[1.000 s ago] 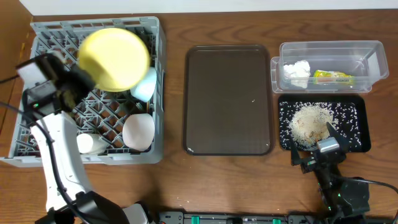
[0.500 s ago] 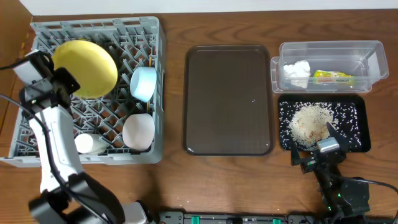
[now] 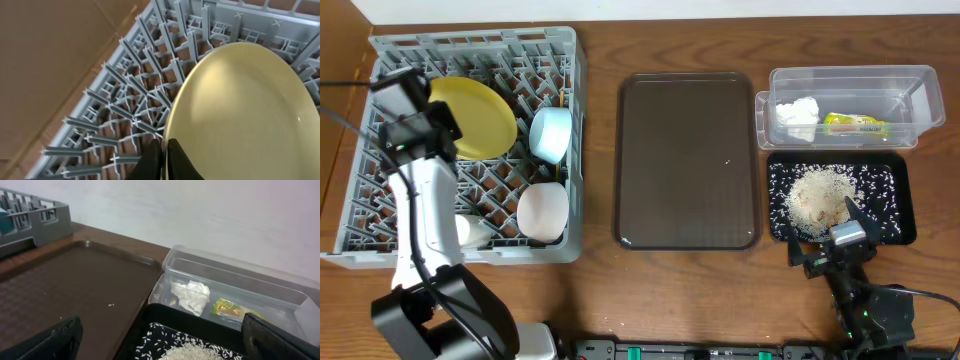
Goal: Sort waste into correct bins and load items into the dishwasher
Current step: 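Lift the yellow plate with the left gripper and carry it to the rack, then stand the yellow plate upright in the rack slots with the left gripper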
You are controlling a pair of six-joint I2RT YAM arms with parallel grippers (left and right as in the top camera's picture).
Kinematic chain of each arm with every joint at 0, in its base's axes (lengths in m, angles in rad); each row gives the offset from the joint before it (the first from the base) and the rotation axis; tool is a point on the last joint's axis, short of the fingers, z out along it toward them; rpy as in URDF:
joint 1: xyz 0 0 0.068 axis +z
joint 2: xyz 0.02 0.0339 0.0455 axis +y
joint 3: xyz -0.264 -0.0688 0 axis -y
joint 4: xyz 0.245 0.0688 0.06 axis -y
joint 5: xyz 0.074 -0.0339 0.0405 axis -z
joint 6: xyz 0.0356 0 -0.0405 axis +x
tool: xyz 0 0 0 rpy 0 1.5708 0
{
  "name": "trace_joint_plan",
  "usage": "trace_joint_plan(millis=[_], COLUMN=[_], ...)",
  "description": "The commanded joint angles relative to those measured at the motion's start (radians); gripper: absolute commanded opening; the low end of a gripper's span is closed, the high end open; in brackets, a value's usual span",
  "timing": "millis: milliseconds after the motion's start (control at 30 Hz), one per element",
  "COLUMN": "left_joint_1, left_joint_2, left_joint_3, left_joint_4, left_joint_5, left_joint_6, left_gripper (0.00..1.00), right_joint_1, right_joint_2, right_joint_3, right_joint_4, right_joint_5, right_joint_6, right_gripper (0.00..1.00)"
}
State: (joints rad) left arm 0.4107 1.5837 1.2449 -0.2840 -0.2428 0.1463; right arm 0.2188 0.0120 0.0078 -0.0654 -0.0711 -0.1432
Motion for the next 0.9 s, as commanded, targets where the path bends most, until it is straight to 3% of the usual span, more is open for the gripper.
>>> trace_joint_plan(millis=[0,300,600,867], left_joint_1=[-0.051,-0.15,-0.215,-0.224], left_joint_2=[-0.003,-0.003,-0.003,-0.003], left_joint_3=[0.006,0.006,0.006,0.006], left_joint_4=[0.013,0.083,0.187,0.161], left_joint_5=[-0.146,-0.29,-0.225,-0.189], left_joint_6=[0.068,0.2,0.512,0.511], left_gripper=[0.08,0.07,0.08,0.08], right_joint_1=[0.009,0.009,0.009,0.009], right_joint_2=[-0.005,-0.005,-0.005,-0.005], right_joint_3=[-0.002,-0.002,-0.002,-0.002], right_joint_4=[-0.002,-0.002,-0.002,-0.002], right_joint_5=[0.0,0.0,0.0,0.0], right_joint_6=[-0.011,-0.011,-0.011,-0.011], right_gripper=[0.99,0.99,0.99,0.99])
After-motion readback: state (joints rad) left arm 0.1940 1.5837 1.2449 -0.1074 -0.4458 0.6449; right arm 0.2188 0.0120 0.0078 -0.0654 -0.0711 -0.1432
